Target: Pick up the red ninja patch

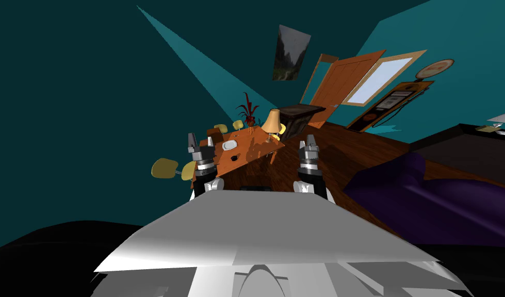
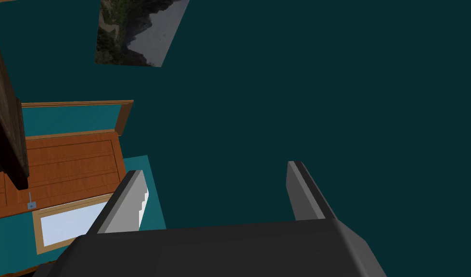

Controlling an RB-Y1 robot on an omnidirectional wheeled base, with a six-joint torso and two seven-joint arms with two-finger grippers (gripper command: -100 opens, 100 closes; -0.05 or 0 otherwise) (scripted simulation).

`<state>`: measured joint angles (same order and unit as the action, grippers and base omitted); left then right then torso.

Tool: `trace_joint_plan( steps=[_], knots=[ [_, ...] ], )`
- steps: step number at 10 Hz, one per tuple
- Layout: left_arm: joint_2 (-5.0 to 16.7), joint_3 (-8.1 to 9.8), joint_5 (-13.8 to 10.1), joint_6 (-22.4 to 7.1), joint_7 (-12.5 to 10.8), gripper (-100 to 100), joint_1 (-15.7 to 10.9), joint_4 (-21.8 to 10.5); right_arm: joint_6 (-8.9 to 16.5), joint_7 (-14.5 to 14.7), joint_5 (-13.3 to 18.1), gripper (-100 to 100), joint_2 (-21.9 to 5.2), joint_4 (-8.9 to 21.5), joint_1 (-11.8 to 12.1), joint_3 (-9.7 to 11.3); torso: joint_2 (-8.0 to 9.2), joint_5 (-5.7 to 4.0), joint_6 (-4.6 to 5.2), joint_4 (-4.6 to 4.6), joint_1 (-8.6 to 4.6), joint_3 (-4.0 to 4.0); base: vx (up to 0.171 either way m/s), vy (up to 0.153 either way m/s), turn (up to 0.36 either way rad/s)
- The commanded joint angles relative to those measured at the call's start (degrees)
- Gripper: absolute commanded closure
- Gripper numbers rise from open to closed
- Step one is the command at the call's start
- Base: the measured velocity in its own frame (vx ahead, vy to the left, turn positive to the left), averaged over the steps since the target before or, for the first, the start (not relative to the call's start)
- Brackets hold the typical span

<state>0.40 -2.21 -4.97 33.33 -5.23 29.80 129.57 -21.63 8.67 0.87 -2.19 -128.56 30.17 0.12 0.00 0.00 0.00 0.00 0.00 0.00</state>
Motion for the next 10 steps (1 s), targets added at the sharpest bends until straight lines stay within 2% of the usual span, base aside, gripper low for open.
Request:
trace_joint_plan(
  steps=[1,5,6,8,9,10],
  knots=[
    [1.74,0.19,-0.41,-1.08,-0.18,-100,-0.28,-0.85,0.0,0.0,0.0,0,0.0,0.0,0.0,0.0,0.0,0.0,0.0,0.0,0.0,0.0,-0.003,0.006,-0.025],
    [6.64,1.35,-2.91,-7.14,-1.21,-100,-1.73,-5.5,0.0,0.0,0.0,0,0.0,0.0,0.0,0.0,0.03,0.04,0.01,0.0,0.17,0.01,-0.008,0.034,-0.062],
    [6.64,1.35,-2.91,-7.39,-1.21,-100,-1.73,-5.5,0.0,0.0,0.0,0,-0.01,0.0,0.0,0.0,0.03,0.05,0.0,0.0,0.23,0.01,-0.013,0.038,-0.021],
    [8.87,2.27,-4.85,-11.38,-2.01,-100,-2.75,-8.83,0.0,0.0,0.0,0,0.0,0.0,0.0,0.0,0.05,0.04,0.01,0.01,0.18,0.03,-0.014,0.047,-0.081],
    [8.87,2.27,-4.85,-12.2,-2.01,-100,-2.75,-8.86,0.0,0.0,0.0,0,-0.01,0.0,0.0,0.0,0.04,0.05,0.01,0.01,0.22,0.02,-0.011,0.045,-0.029],
    [9.93,2.8,-5.96,-14.94,-2.46,-100,-3.31,-10.16,0.0,0.0,0.0,0,-0.01,0.0,0.0,-0.01,0.03,0.05,-0.01,0.01,0.19,0.02,-0.017,0.042,-0.067]
  ],
)
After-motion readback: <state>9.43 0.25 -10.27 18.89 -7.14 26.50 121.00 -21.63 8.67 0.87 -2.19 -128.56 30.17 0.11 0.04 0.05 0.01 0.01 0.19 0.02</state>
